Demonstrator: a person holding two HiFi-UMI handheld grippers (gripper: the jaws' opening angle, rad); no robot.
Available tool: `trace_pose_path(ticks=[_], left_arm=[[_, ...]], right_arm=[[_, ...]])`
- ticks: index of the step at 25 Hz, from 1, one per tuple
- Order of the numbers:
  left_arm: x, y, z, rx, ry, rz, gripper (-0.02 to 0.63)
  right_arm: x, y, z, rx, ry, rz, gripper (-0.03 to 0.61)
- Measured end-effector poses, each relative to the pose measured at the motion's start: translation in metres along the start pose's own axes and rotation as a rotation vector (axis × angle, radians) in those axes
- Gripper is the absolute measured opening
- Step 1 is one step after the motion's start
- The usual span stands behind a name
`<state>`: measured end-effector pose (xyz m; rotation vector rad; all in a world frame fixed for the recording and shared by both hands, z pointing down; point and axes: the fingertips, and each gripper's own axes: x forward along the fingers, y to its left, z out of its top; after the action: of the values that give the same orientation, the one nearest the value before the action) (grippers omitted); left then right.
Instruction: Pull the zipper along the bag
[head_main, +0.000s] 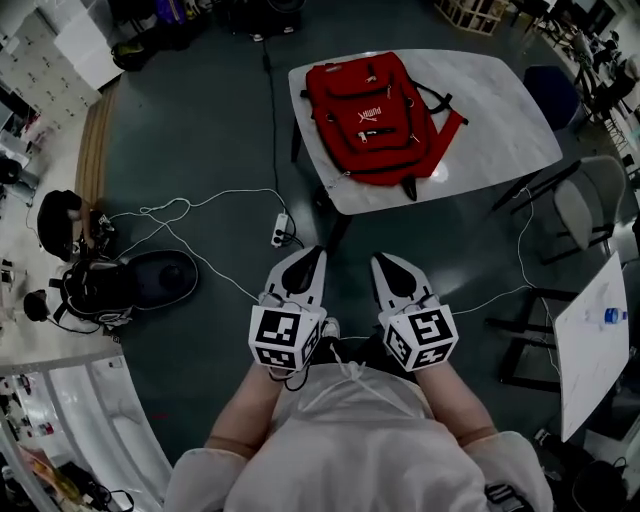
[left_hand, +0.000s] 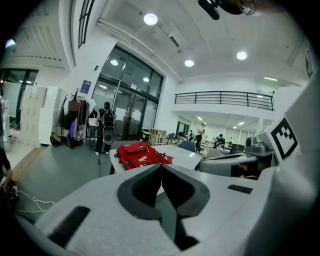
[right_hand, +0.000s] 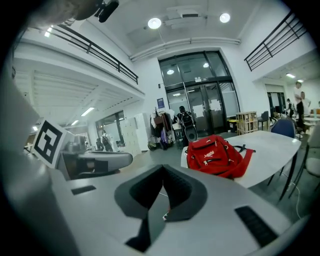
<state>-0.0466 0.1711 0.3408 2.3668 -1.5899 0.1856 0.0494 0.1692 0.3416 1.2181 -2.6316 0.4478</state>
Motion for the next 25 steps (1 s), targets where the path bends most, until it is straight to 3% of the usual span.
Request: trace_pose_path(ticks=[12, 21, 25], left_arm=[[0.088, 0.055, -0.03, -0.036, 0.136, 0.013, 0.02], [0.194, 0.09, -0.031, -0.029, 0.231, 0.027, 0.02], [0.242, 0.103, -0.04, -0.074, 0.254, 0.039, 0.02]], right_arm=[[0.097, -0.057, -0.012, 0.056, 0.118, 0.006, 0.026], [0.181, -0.132, -0.006, 0.089, 0.196, 0.052, 0.026], [0.215, -0.167, -0.016, 0.113, 0.249, 0.067, 0.026]])
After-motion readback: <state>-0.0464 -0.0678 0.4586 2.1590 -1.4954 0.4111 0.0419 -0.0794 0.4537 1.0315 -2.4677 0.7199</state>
